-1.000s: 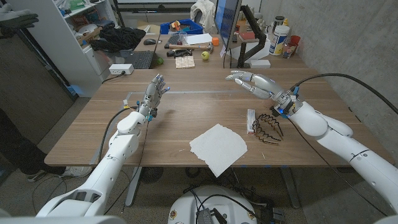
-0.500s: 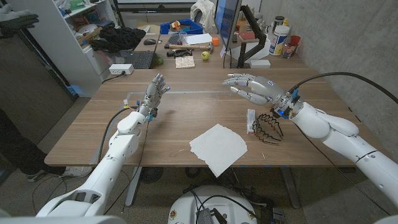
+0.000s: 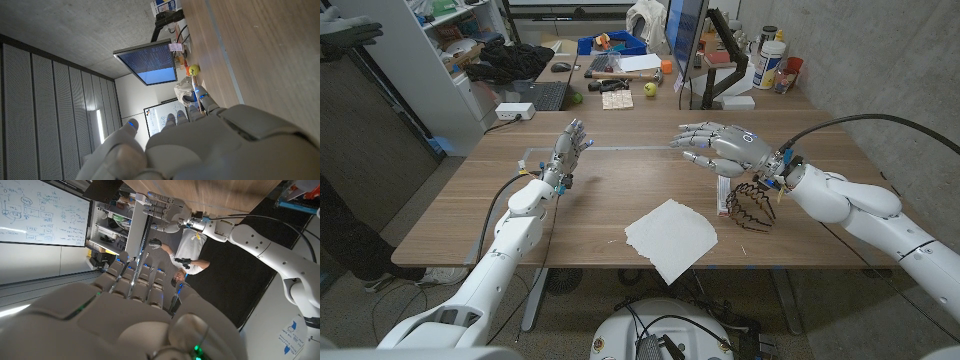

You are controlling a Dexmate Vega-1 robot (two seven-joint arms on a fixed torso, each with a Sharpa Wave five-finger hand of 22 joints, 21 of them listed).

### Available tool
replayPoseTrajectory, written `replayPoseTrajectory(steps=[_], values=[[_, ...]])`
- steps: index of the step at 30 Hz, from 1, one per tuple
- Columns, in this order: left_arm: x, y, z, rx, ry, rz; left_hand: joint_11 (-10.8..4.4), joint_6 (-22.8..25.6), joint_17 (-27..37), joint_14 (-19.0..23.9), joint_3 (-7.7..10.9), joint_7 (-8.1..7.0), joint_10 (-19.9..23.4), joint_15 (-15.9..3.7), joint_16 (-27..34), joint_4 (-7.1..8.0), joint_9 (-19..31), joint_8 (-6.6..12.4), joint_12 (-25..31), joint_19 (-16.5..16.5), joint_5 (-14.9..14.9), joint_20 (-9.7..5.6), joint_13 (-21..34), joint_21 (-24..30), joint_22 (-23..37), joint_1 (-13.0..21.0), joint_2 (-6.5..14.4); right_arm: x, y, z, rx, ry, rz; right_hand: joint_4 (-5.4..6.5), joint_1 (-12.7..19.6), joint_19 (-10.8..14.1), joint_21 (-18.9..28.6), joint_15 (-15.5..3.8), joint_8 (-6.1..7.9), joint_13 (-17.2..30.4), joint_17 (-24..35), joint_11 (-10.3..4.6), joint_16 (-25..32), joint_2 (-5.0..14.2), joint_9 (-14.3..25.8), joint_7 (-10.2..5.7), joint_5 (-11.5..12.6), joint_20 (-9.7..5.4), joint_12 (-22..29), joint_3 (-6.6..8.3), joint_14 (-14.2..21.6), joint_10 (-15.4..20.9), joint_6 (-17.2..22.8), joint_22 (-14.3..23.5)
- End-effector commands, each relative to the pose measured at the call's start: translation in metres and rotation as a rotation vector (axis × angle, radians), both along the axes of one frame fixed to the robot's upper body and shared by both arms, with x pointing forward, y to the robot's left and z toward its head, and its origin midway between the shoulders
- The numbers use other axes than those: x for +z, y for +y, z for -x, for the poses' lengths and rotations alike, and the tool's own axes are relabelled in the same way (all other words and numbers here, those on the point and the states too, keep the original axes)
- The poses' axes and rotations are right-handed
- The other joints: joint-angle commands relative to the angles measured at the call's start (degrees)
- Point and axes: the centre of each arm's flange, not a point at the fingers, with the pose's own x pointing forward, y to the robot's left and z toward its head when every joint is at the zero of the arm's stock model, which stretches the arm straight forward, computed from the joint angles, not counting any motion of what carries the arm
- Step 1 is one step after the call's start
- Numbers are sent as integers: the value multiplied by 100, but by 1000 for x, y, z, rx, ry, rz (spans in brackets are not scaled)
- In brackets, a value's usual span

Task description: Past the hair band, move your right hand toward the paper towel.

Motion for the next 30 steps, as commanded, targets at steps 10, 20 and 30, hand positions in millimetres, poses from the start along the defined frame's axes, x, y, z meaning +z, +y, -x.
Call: replayPoseTrajectory(steps=[10,20,30], values=[[-2,1,1,2,-2,1,-32,-163,15,-602,-25,-47,-367,-47,30,15,15,-11,31,-866,22,-8,32,-30,34,-19,540,-9,18,8,-84,-39,140,-120,171,-111,-91,-420,-58,9,6,-19,-54,28,15,-123,43,-519,-73,123,-154,-183,-161,34],[-2,-1,3,2,-2,-3,-28,-171,15,-599,-28,-43,-368,-45,30,16,15,-18,29,-862,23,-1,33,-43,35,-19,543,-13,20,10,-92,-52,176,-143,197,-116,-105,-416,-49,10,8,-31,-44,32,16,-131,37,-514,-74,156,-168,-184,-176,38],[-4,-2,4,5,4,-3,-30,-160,14,-601,-33,-47,-364,-47,28,16,15,-17,29,-860,24,-5,33,-58,36,-20,543,-18,23,7,-101,-46,203,-160,208,-114,-115,-423,-44,11,10,-29,-40,16,16,-126,29,-515,-73,172,-181,-180,-186,40]])
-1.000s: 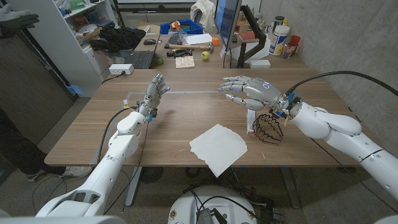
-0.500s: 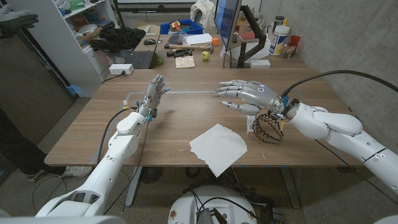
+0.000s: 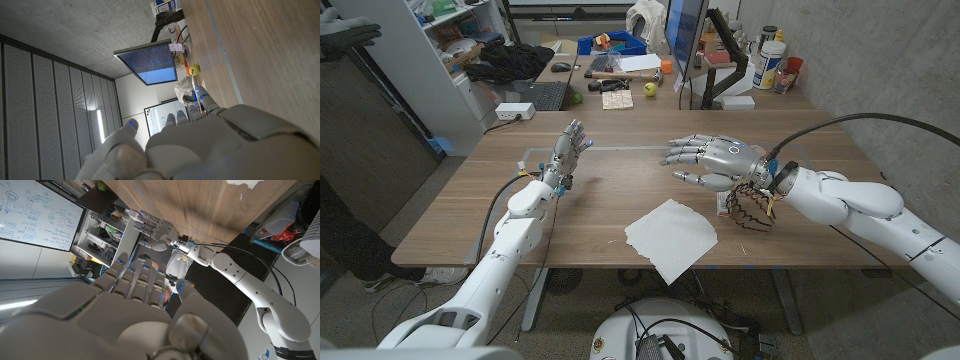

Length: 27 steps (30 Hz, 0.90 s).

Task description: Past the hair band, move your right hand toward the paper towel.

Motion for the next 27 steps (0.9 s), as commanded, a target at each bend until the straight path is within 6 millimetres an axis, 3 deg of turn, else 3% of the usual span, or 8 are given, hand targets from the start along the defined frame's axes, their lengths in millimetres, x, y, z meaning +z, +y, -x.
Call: replayPoseTrajectory(steps=[1,27], values=[[-3,-1,1,3,9,-3,-19,-161,14,-599,-9,-39,-362,-38,29,-8,15,-17,30,-856,24,2,33,-35,6,-20,543,-5,4,-1,-17,0,41,-12,67,-31,-15,-443,-1,10,10,5,1,-26,17,2,7,-513,-19,24,-18,-10,-14,12],[-5,-1,-4,-3,18,0,-25,-158,14,-599,-20,-47,-371,-34,27,-6,16,-21,24,-849,27,1,33,-71,8,-23,546,-15,14,-7,-7,22,96,-48,81,-4,-36,-466,31,12,12,16,24,-58,17,13,-20,-531,5,66,1,59,25,18]])
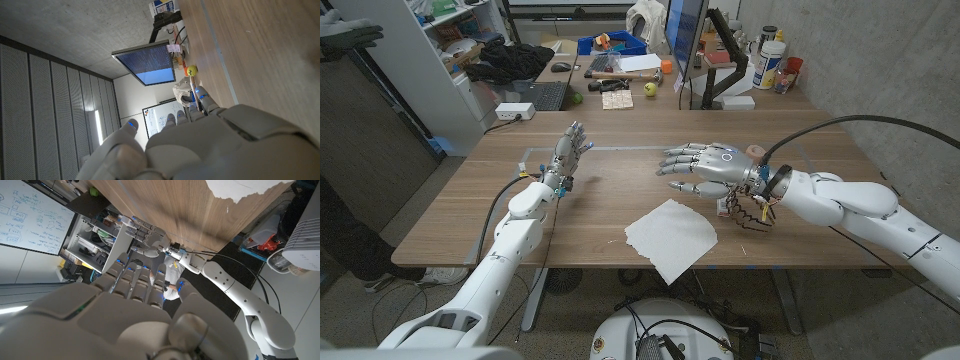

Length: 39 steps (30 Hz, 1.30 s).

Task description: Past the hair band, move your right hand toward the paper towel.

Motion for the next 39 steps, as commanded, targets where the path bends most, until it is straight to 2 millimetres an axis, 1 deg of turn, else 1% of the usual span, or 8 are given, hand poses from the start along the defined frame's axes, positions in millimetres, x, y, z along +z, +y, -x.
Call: replayPoseTrajectory(steps=[1,17,39], values=[[-1,0,-3,-3,3,0,-25,-158,14,-599,-20,-45,-371,-33,27,-6,16,-21,24,-849,27,2,33,-10,9,-23,546,-5,4,-3,2,9,30,-29,59,0,-15,-467,33,12,12,17,24,-34,17,13,-21,-537,7,47,0,64,32,19],[-4,2,-5,-4,13,1,-20,-156,13,-602,-24,-44,-371,-46,25,-7,16,-22,24,-847,30,0,33,-29,10,-22,547,-13,7,-9,-31,13,59,-100,120,33,-24,-486,56,11,5,18,35,-48,16,12,-33,-546,26,97,59,135,106,19],[-6,4,-5,-4,15,1,-30,-156,13,-603,-31,-45,-364,-49,25,-4,16,-24,26,-836,33,0,33,-54,13,-24,551,-24,16,-13,-22,50,102,-165,155,48,-39,-488,57,11,5,16,25,-94,15,24,-54,-551,21,121,60,147,137,19]])
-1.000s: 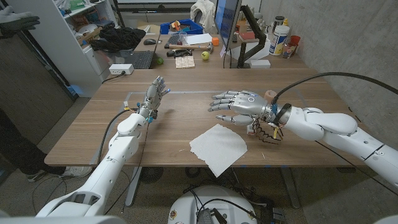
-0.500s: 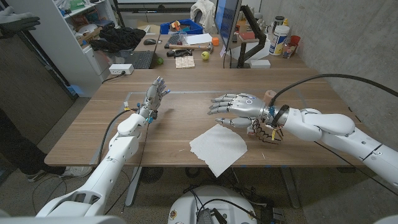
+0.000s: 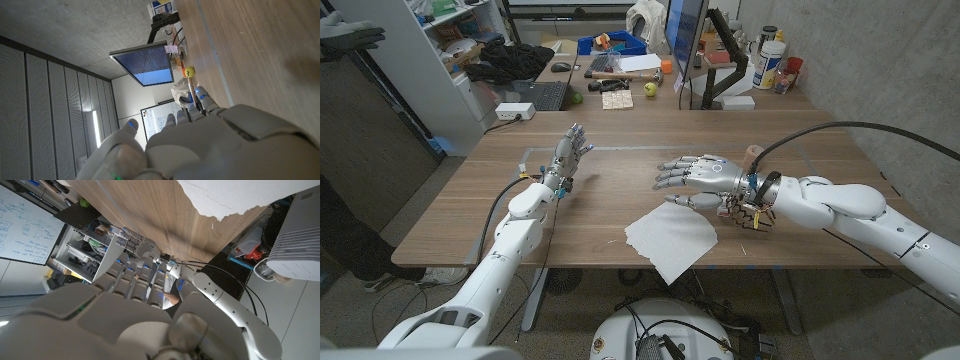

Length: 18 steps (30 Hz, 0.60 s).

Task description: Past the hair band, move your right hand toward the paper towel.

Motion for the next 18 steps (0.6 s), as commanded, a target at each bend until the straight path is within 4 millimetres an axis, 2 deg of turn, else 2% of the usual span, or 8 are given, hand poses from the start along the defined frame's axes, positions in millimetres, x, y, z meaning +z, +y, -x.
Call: replayPoseTrajectory(steps=[1,18], values=[[-1,2,0,2,2,1,-23,-158,13,-602,-32,-43,-364,-45,25,-4,16,-2,26,-832,33,3,33,-10,14,-24,551,-6,5,-2,3,16,31,-33,66,48,-18,-487,51,10,5,18,25,-8,15,-7,-5,-551,20,19,61,41,58,20],[-4,1,-1,1,10,-4,-29,-154,12,-600,-36,-38,-368,-40,25,-4,16,-1,24,-829,36,6,33,-32,15,-24,554,-16,8,-6,-3,50,68,-85,92,70,-27,-493,44,11,6,24,27,-39,15,-7,-21,-549,16,36,82,49,58,19]])
